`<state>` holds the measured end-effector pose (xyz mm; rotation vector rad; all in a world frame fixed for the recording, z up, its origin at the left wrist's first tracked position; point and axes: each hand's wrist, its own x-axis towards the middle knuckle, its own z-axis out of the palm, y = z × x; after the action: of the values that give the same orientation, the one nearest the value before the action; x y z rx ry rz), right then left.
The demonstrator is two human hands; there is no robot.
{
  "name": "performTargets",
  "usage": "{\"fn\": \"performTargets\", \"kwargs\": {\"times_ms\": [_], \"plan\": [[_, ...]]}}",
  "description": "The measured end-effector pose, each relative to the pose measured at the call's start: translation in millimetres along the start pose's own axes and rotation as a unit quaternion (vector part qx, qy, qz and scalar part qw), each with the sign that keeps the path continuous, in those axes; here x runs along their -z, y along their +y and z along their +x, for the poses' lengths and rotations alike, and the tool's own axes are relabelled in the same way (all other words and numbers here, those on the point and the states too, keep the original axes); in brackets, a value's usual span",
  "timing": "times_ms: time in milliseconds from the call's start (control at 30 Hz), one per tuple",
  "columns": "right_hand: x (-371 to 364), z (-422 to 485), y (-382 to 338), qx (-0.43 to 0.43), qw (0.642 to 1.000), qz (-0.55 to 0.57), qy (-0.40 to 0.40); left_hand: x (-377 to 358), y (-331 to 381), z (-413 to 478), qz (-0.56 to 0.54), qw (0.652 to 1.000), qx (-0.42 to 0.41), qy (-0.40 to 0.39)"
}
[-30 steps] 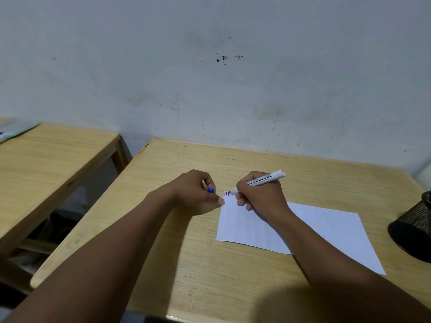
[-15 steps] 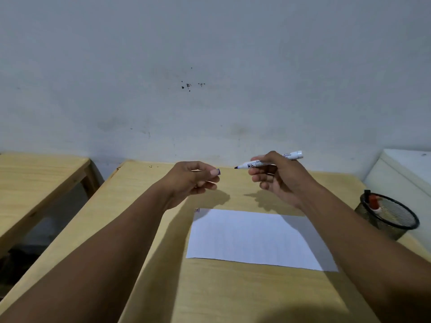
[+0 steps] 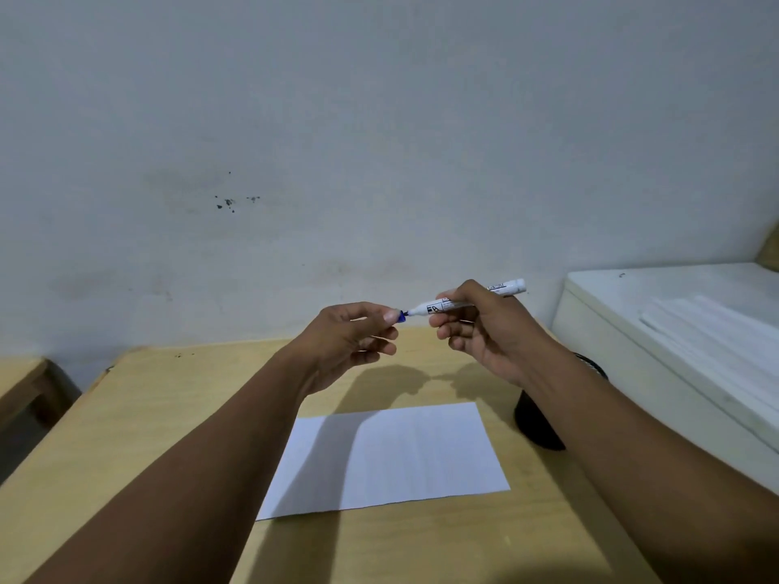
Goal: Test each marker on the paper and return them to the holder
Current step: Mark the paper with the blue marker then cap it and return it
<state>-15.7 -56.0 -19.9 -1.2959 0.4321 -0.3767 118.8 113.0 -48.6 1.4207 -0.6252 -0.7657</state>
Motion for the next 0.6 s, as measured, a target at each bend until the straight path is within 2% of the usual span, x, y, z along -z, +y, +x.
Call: {"fn": "performTargets", "kwargs": {"times_ms": [233,333,400,500,600], "plan": [[9.3,-3.8,2.1,0.010,1.000,0.007,-0.014,-23.5,4.1,12.5,-0.005,1.000,-0.009,-0.019],[20.1,-3.6,-0.8,-0.016,0.999,0.033,-0.024,-35.3,7.4,17.5,0.016,0.999,-0.030,-0.011],[30.9,-5.0,-9.1,-0.036,0.999,-0.001,-0.026,-42.6,9.2,21.6,0.047,0.998,-0.046,-0.003],[51.8,-8.7,-33.0,-0.046,0.994,-0.095,0.018,-52.9,15.0,30.3,0.064,0.996,-0.066,0.010],[82.3,-11.7,-58.8,-0.056,0.991,-0.091,0.085,-64.1,27.7,40.2,0.092,0.993,-0.079,0.010]]}}
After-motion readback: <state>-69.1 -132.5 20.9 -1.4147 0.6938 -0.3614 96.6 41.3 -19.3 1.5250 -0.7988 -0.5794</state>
